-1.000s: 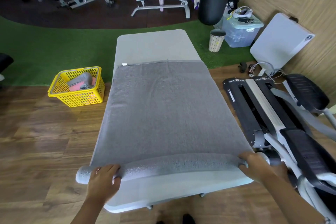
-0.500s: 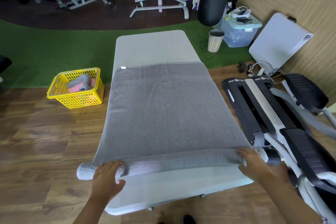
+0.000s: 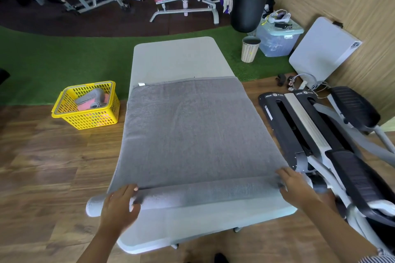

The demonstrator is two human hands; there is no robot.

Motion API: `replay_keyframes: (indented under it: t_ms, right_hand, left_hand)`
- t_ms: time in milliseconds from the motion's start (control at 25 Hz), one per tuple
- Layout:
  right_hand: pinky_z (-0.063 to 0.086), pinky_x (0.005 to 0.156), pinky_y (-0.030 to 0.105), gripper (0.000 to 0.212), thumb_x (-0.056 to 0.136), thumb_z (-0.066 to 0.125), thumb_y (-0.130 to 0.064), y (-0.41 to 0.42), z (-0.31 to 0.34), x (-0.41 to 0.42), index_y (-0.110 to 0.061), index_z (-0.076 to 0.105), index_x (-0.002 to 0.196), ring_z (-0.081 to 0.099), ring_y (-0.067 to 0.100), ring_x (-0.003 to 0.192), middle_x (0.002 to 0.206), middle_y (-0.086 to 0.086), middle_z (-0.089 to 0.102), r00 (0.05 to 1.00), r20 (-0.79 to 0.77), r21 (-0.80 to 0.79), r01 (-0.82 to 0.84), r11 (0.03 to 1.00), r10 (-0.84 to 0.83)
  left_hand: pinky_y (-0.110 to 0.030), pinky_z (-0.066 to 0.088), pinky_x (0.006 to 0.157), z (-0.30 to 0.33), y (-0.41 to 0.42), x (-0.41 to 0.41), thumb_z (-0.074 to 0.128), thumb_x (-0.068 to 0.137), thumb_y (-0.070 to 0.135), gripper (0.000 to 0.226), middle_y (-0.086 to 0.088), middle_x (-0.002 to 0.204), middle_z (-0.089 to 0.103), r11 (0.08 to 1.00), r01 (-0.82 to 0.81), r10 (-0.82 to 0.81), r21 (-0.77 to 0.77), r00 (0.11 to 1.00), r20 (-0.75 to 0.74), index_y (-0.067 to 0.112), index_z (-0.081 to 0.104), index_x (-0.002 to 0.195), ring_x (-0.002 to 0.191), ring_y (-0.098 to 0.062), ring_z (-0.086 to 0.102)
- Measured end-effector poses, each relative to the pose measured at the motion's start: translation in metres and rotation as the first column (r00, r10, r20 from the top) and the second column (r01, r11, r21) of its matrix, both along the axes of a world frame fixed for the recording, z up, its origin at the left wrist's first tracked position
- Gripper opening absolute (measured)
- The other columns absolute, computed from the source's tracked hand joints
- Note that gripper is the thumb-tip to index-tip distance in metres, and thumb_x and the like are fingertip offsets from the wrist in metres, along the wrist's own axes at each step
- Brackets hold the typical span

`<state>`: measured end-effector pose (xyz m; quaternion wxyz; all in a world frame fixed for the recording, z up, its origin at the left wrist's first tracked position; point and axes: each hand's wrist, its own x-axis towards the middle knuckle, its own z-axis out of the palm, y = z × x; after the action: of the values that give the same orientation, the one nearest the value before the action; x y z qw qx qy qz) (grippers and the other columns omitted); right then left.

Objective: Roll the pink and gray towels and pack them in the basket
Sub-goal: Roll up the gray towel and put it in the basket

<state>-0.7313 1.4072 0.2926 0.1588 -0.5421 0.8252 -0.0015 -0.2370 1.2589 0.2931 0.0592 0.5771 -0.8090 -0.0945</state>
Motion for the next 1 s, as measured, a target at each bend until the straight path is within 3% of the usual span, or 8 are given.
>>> replay_keyframes:
  t_ms: [80, 160, 280, 360, 640, 760, 880, 1000]
  right_hand:
    - [0.047, 0.084, 0.049, 0.039, 0.064, 0.060, 0.011, -0.001, -0.004, -0.001, -0.006, 0.066, 0.098, 0.060, 0.040, 0.088, 0.100, 0.010, 0.063, 0.999, 0.037, -0.065, 0.007, 0.998, -0.005]
    - [0.036, 0.098, 0.052, 0.038, 0.067, 0.055, 0.011, 0.000, -0.002, 0.002, -0.006, 0.066, 0.099, 0.059, 0.036, 0.099, 0.101, 0.008, 0.064, 0.999, 0.050, -0.036, -0.013, 0.999, 0.015]
    - [0.012, 0.114, 0.042, 0.050, 0.071, 0.053, 0.004, 0.000, 0.005, 0.010, -0.014, 0.056, 0.118, 0.045, 0.022, 0.120, 0.118, -0.003, 0.056, 0.999, 0.026, 0.065, -0.021, 0.998, 0.019]
    - [0.018, 0.113, 0.039, 0.051, 0.069, 0.053, 0.005, 0.001, 0.001, 0.009, -0.017, 0.056, 0.115, 0.049, 0.023, 0.115, 0.115, -0.002, 0.059, 0.999, 0.023, 0.082, -0.028, 0.996, 0.026]
    - [0.029, 0.086, 0.025, 0.017, 0.082, 0.046, -0.007, 0.004, 0.012, 0.007, -0.018, 0.054, 0.093, 0.043, 0.020, 0.088, 0.081, -0.003, 0.052, 0.995, 0.055, 0.102, -0.083, 0.991, 0.078]
    - [0.031, 0.102, 0.036, 0.036, 0.078, 0.051, -0.004, 0.002, 0.012, 0.002, -0.014, 0.058, 0.112, 0.049, 0.027, 0.104, 0.105, 0.003, 0.058, 0.994, 0.047, 0.077, -0.099, 0.992, 0.096]
    - [0.044, 0.087, 0.046, 0.047, 0.065, 0.053, 0.017, -0.001, 0.002, -0.001, -0.002, 0.063, 0.107, 0.057, 0.040, 0.093, 0.107, 0.016, 0.060, 0.995, 0.023, -0.017, -0.094, 0.995, 0.095]
    - [0.028, 0.106, 0.047, 0.048, 0.076, 0.048, 0.016, -0.002, 0.002, 0.010, 0.004, 0.054, 0.122, 0.048, 0.042, 0.114, 0.120, 0.020, 0.056, 0.998, 0.026, -0.002, -0.055, 0.999, 0.055]
  left_hand:
    - [-0.044, 0.053, 0.071, 0.001, 0.004, -0.005, 0.046, 0.070, 0.030, 0.033, 0.004, 0.087, 0.068, 0.999, -0.035, 0.034, -0.029, 0.999, -0.030, 0.018, 0.066, 0.093, 0.075, -0.024, 0.067]
    - [-0.047, 0.054, 0.073, -0.004, 0.006, -0.007, 0.044, 0.071, 0.033, 0.037, 0.002, 0.086, 0.070, 0.999, -0.023, 0.022, -0.036, 1.000, -0.022, 0.016, 0.069, 0.093, 0.075, -0.026, 0.068]
    - [-0.054, 0.049, 0.092, -0.010, 0.009, -0.006, 0.080, 0.053, 0.027, 0.054, 0.000, 0.095, 0.071, 0.998, -0.023, 0.020, 0.063, 0.999, 0.041, 0.016, 0.067, 0.105, 0.087, -0.028, 0.068]
    - [-0.056, 0.049, 0.092, -0.011, 0.010, -0.008, 0.089, 0.042, 0.015, 0.066, 0.000, 0.093, 0.071, 0.992, -0.051, 0.048, 0.115, 0.998, 0.027, 0.016, 0.066, 0.105, 0.087, -0.029, 0.068]
    - [-0.040, 0.048, 0.074, -0.006, 0.010, 0.001, 0.057, 0.059, 0.036, 0.030, 0.010, 0.075, 0.072, 0.995, -0.051, 0.050, 0.088, 0.999, 0.016, 0.025, 0.064, 0.086, 0.075, -0.020, 0.071]
    - [-0.042, 0.048, 0.076, -0.003, 0.005, 0.001, 0.061, 0.061, 0.036, 0.036, 0.009, 0.085, 0.072, 0.996, -0.061, 0.063, 0.065, 0.997, -0.032, 0.022, 0.064, 0.094, 0.080, -0.023, 0.069]
    - [-0.049, 0.052, 0.076, -0.003, 0.007, -0.005, 0.062, 0.063, 0.027, 0.033, 0.005, 0.087, 0.068, 0.998, -0.051, 0.049, -0.032, 0.996, -0.079, 0.018, 0.062, 0.095, 0.076, -0.026, 0.066]
    - [-0.056, 0.052, 0.082, -0.013, 0.010, -0.006, 0.048, 0.066, 0.031, 0.037, 0.000, 0.086, 0.071, 0.997, -0.031, 0.029, -0.072, 0.999, -0.027, 0.016, 0.067, 0.094, 0.076, -0.029, 0.067]
